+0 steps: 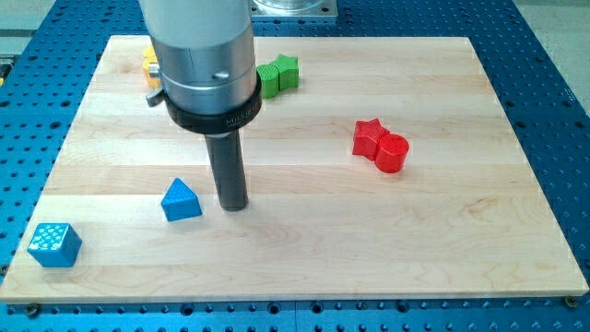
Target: Slightly push the hexagon to the left side of the board
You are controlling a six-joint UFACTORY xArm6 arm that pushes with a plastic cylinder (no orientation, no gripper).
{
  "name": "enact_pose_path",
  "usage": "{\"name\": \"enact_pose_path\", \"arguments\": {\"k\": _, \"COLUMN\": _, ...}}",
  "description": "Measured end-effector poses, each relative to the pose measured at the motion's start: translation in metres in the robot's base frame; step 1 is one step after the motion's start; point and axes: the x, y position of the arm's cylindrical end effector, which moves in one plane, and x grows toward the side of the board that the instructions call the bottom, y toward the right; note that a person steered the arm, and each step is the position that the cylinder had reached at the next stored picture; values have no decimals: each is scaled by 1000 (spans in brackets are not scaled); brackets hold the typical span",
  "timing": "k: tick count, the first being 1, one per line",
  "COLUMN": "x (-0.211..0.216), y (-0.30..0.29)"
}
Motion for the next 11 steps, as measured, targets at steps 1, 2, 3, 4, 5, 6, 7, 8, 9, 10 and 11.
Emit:
{"name": "enact_pose_path", "arguments": {"k": 1, "x": 13, "y": -75}}
{"name": "enact_pose_path", "arguments": {"k": 2, "x": 20, "y": -121}}
{"name": "enact_pose_path", "arguments": {"k": 3, "x": 32, "y": -151}}
{"name": "enact_pose_path", "arguments": {"k": 4, "x": -8, "y": -146}}
{"name": "enact_pose_path", "arguments": {"k": 5, "x": -66, "y": -126}}
{"name": "enact_pose_path", "arguments": {"k": 6, "x": -106, "y": -120}}
{"name": "enact_pose_path", "arguments": {"k": 7, "x": -133, "y": -104}}
{"name": "enact_pose_path", "arguments": {"k": 8, "x": -190, "y": -102}}
{"name": "enact_pose_path", "arguments": {"k": 9, "x": -229, "y": -106}}
{"name": "enact_pose_path", "arguments": {"k": 10, "x": -266, "y": -153}}
{"name": "enact_pose_path", "arguments": {"k": 11, "x": -266, "y": -112}}
